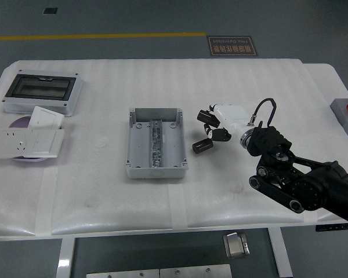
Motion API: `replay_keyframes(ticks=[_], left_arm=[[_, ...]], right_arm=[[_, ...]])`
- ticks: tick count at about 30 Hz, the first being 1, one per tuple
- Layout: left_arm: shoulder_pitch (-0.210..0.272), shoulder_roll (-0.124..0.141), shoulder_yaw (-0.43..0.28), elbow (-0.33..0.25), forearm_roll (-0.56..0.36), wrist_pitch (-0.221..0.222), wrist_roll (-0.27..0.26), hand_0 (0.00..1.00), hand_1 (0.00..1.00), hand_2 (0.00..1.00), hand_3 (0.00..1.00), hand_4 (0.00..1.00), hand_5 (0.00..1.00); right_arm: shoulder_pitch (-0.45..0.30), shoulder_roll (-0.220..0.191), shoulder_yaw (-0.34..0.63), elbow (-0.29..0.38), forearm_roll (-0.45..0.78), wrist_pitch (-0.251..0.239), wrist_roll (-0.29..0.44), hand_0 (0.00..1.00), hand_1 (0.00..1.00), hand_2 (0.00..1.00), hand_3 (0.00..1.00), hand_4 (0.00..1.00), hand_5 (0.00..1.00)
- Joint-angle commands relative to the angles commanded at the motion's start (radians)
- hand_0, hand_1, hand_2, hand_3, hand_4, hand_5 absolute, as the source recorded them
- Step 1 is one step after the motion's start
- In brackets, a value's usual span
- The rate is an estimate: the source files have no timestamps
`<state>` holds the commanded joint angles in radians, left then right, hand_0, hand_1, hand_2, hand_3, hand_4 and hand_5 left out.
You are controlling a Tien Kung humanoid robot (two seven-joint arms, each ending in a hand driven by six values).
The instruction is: Pick up the battery,place it into the box
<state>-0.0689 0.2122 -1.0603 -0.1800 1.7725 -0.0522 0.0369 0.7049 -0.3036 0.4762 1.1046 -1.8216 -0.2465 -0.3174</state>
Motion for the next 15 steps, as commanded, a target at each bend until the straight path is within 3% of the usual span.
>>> replay_keyframes(ticks=[5, 11, 15], left_arm=[[0.001, 0.002, -0.003, 0.000, 0.002, -0.001, 0.003, 0.638, 0.694, 0.654, 0.600, 0.512, 0.212], [0.000, 0.003, 0.000, 0.000, -0.004, 0.000, 0.004, 0.638, 0.694, 0.654, 0.600, 0.514, 0.214], [0.001, 0.003, -0.005, 0.000, -0.015, 0.001, 0.011, 0.638, 0.694, 0.654, 0.600, 0.514, 0.214]], right_arm=[[-0.018, -0.001, 0.036, 0.104, -0.001, -0.016, -0.001, 0.406, 0.264, 0.452, 0.667, 0.336, 0.059], [-0.028, 0.021, -0.006, 0.225, -0.002, -0.030, -0.004, 0.407, 0.264, 0.453, 0.672, 0.340, 0.062], [-0.029, 0.050, -0.044, 0.226, -0.004, -0.045, 0.000, 0.407, 0.264, 0.453, 0.672, 0.340, 0.062]])
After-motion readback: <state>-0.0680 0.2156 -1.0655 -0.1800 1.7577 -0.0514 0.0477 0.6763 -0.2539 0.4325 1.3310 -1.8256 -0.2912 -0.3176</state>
